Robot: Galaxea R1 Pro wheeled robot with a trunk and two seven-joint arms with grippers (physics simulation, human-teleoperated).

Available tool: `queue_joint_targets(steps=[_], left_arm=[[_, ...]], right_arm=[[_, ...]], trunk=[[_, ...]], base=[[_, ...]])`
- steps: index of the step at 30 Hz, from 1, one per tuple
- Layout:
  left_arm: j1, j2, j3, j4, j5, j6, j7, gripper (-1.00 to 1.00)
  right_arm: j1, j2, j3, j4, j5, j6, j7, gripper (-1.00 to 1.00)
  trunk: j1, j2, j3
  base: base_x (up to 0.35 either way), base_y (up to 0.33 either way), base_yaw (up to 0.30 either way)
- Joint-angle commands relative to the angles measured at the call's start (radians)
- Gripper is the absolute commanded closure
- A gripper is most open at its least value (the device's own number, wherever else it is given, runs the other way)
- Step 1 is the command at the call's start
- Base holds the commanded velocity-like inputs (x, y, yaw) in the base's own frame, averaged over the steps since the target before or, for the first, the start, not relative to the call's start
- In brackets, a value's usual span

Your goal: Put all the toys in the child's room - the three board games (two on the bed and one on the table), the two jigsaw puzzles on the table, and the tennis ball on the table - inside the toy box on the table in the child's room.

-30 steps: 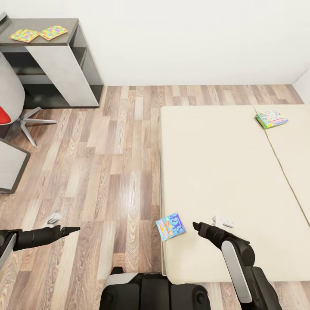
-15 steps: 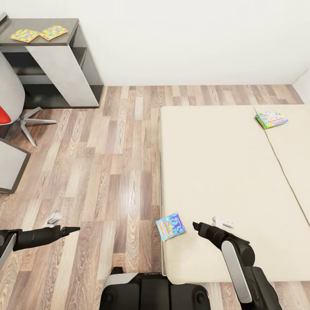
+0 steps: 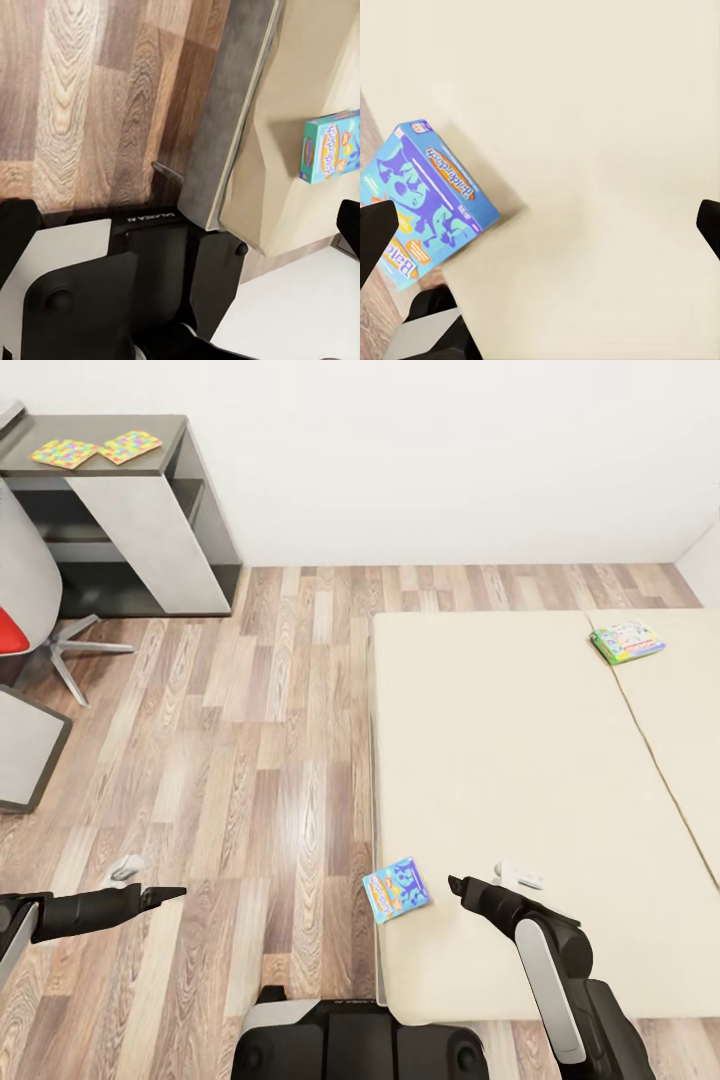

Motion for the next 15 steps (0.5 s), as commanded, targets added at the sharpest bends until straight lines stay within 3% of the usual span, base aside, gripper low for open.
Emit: queue_joint_targets(steps=[1,15], left_arm=[[0.0,0.0,0.0,0.0,0.004,0.009,-0.001,-1.0],[0.0,-0.013,0.0,0.0,0.0,0.008,0.002,-1.0]], right_arm=[[0.0,0.001,-0.001,-0.001,-0.011,0.003,-0.008,-1.0],[0.0,0.001,-0.001,0.004,-0.011,0.002,-0.008,-1.0]], trunk=[[0.0,-0.001,0.001],[0.0,-0.001,0.024]], base=[[0.0,0.0,0.0],[0.0,0.0,0.0]])
